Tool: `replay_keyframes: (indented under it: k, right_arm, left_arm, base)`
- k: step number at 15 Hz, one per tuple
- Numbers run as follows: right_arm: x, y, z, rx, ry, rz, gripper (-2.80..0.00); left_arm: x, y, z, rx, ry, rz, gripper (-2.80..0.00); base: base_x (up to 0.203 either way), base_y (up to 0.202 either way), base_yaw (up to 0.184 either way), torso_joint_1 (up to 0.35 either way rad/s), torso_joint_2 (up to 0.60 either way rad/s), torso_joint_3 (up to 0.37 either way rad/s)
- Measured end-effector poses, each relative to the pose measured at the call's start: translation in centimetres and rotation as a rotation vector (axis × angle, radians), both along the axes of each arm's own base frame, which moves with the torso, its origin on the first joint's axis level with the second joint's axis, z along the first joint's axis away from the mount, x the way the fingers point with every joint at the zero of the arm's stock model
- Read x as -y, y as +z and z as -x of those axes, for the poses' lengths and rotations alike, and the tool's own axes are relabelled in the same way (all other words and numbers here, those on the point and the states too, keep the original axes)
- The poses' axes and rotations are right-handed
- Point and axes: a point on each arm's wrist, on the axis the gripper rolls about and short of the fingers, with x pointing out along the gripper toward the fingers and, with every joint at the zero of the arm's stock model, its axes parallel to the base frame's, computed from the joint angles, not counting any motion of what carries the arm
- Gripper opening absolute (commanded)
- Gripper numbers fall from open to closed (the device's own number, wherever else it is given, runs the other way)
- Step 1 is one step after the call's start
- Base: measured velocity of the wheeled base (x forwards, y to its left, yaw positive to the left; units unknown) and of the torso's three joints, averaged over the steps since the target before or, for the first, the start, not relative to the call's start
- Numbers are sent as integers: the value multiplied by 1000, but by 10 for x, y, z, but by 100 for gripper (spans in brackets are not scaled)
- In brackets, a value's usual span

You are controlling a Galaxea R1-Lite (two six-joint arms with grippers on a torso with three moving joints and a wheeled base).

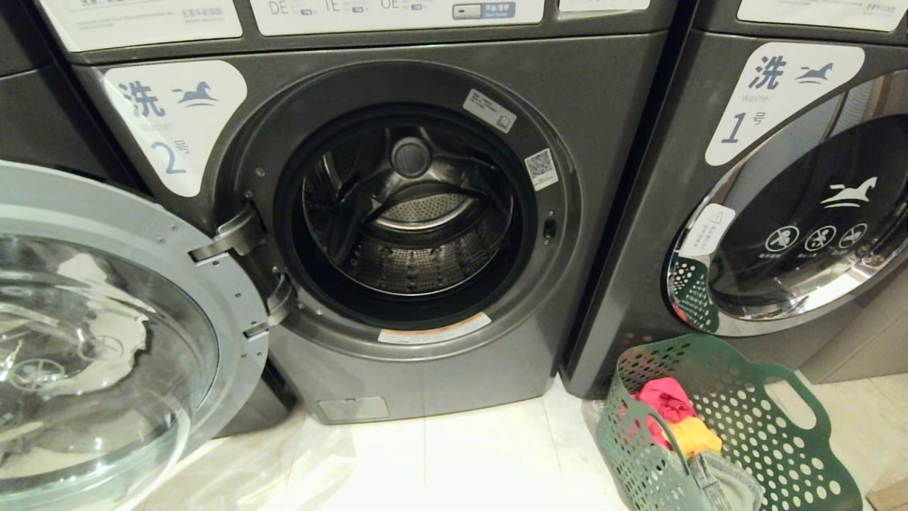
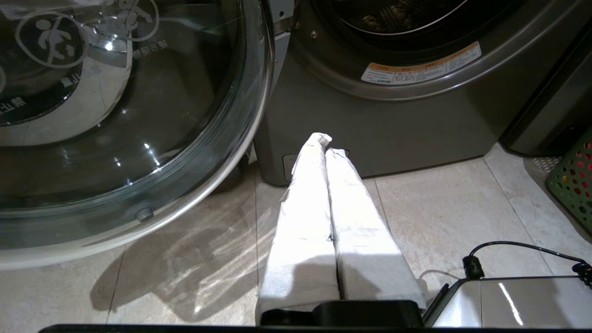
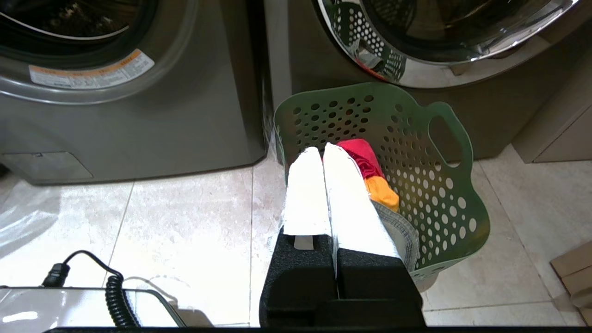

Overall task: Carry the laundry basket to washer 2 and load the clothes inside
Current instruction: Place the clothes into the washing machine

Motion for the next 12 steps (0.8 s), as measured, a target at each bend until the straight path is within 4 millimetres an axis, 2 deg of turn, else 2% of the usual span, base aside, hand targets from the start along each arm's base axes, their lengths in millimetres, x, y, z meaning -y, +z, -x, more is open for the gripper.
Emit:
replay_keyframes:
  k: [12]
  right_arm:
    - [0, 0, 0, 0, -1, -3, -280]
  left_arm:
    - [0, 0, 0, 0, 0, 0, -280]
  base:
    - [0, 0, 0, 4, 2, -199]
